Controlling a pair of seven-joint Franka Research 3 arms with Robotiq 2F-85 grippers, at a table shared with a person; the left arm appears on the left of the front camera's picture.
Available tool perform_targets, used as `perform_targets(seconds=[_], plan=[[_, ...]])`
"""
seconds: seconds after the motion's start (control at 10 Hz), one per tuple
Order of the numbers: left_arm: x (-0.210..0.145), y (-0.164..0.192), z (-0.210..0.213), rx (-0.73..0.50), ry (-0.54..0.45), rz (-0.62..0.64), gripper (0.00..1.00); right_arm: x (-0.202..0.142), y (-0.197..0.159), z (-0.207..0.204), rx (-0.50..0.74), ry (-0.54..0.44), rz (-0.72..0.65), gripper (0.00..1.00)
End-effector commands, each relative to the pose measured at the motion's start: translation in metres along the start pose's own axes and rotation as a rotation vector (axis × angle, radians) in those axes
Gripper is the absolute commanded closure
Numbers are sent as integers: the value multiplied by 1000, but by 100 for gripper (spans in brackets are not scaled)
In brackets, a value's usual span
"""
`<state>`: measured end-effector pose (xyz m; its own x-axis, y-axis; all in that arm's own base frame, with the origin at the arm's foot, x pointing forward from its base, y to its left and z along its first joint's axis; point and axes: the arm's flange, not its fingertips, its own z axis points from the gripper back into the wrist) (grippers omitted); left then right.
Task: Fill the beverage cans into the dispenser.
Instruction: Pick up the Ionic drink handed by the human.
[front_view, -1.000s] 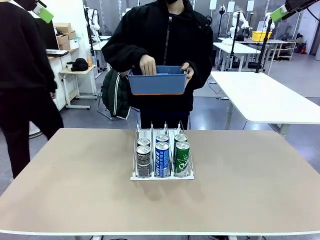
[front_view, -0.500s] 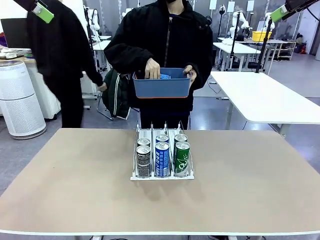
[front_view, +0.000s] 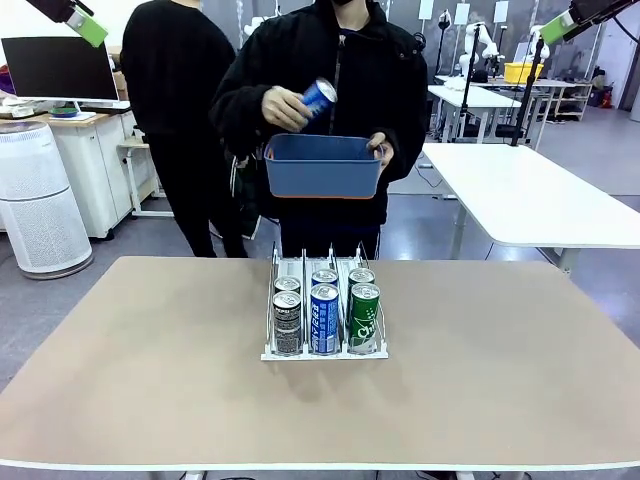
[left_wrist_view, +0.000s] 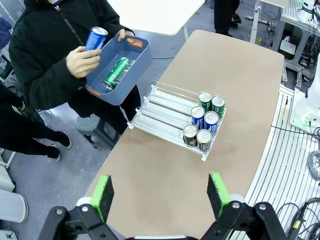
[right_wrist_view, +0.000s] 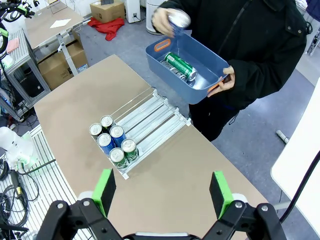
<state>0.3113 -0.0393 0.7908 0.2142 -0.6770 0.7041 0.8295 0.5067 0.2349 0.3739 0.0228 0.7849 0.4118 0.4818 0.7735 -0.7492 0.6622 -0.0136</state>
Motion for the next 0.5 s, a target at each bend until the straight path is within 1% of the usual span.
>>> perform_targets(seconds=[0.0, 0.4], plan=[[0, 1, -1, -11, -10, 3, 0, -1, -1, -1, -6, -5, -3, 0], [0, 1, -1, -11, -10, 3, 0, -1, -1, -1, -6, -5, -3, 0]])
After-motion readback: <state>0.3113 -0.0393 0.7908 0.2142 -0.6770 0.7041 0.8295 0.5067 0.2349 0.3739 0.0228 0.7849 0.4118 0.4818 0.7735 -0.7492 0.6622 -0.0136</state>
